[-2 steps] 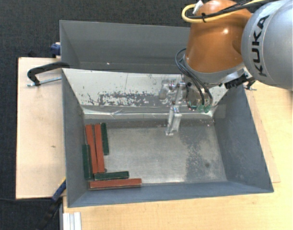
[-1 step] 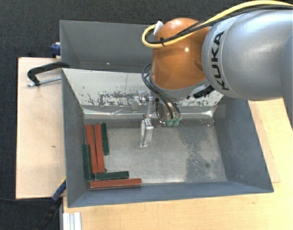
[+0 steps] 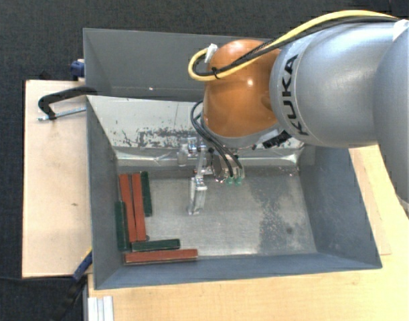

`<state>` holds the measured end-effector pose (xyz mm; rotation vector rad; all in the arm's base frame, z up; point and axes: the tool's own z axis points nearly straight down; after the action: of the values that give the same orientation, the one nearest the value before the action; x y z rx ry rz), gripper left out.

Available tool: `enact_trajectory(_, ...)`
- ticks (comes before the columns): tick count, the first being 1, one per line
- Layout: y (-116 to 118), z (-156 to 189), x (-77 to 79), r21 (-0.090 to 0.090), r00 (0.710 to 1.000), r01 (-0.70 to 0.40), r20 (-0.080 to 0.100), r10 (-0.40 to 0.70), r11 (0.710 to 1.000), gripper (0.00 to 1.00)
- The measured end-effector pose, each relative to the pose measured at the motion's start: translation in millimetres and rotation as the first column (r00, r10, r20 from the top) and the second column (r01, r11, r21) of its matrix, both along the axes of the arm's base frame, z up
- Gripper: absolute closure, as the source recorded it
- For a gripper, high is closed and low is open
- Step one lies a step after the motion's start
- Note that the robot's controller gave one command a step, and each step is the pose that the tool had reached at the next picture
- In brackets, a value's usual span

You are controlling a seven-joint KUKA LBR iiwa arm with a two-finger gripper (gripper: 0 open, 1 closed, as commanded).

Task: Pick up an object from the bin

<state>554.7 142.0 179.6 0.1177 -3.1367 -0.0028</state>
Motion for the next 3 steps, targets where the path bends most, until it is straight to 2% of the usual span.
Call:
enact_trajectory(1,21.5,-39.9,-43.1,0.000,1.000,0.022,0.007,-0.022,1.000,0.00)
enact_trajectory(2,19.5,-62.8,-58.9,0.001,0.998,0.061,-0.002,-0.061,0.998,0.00)
enact_trajectory(3,2.4,-70.6,-56.7,-0.001,0.991,-0.137,0.002,0.137,0.991,0.00)
